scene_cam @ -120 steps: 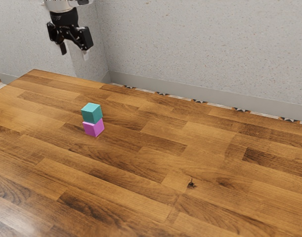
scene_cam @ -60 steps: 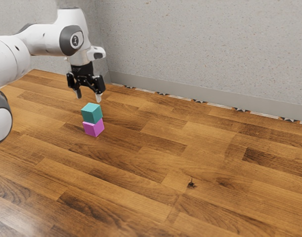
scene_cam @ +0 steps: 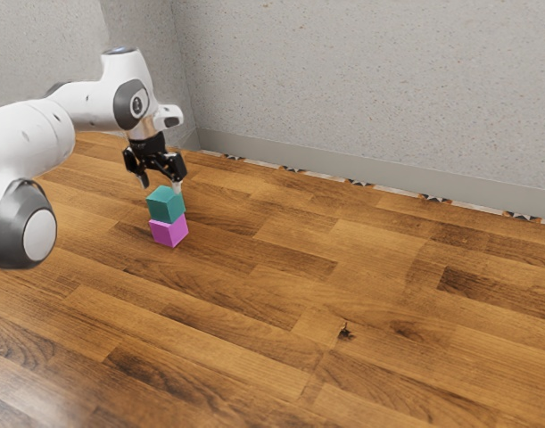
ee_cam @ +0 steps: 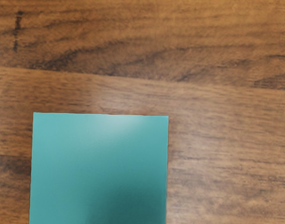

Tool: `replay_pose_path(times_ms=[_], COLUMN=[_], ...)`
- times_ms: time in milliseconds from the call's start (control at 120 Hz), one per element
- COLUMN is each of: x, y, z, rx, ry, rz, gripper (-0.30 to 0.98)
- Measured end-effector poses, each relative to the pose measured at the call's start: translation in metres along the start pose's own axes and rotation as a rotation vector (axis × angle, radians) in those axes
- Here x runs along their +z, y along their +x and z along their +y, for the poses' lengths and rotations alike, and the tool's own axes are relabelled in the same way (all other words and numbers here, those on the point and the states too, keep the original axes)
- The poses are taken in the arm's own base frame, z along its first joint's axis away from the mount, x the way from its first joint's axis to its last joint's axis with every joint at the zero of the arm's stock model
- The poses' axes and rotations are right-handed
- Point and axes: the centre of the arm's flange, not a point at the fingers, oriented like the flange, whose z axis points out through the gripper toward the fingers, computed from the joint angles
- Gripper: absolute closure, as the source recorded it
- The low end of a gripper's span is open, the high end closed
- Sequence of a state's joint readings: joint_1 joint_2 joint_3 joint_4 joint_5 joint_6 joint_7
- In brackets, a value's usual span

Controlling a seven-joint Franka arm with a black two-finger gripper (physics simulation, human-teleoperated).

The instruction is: Pick up the blue block with one arm, and put the blue block on the table with one arm

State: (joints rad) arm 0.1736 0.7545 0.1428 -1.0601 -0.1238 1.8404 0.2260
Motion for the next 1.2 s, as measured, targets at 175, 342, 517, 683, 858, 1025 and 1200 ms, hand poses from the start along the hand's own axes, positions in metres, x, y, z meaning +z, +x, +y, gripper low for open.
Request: replay_pose_path(times_ms=[175,342,517,683,858,1025,1200], x=[0.021,0.018,0.037,0.060,0.074,0.059,-0.009], y=[0.001,0.008,0.010,0.007,0.006,0.006,-0.002], z=[-0.003,-0.012,-0.015,-0.018,-0.017,-0.021,-0.002], rx=[0.005,0.011,0.017,0.016,0.013,0.009,0.039], ry=[-0.009,0.003,-0.002,-0.018,-0.039,-0.026,0.012], rz=[-0.019,0.008,-0.010,-0.041,-0.050,-0.030,0.023], gripper=[0.00,0.00,0.00,0.00,0.08,0.40,0.48])
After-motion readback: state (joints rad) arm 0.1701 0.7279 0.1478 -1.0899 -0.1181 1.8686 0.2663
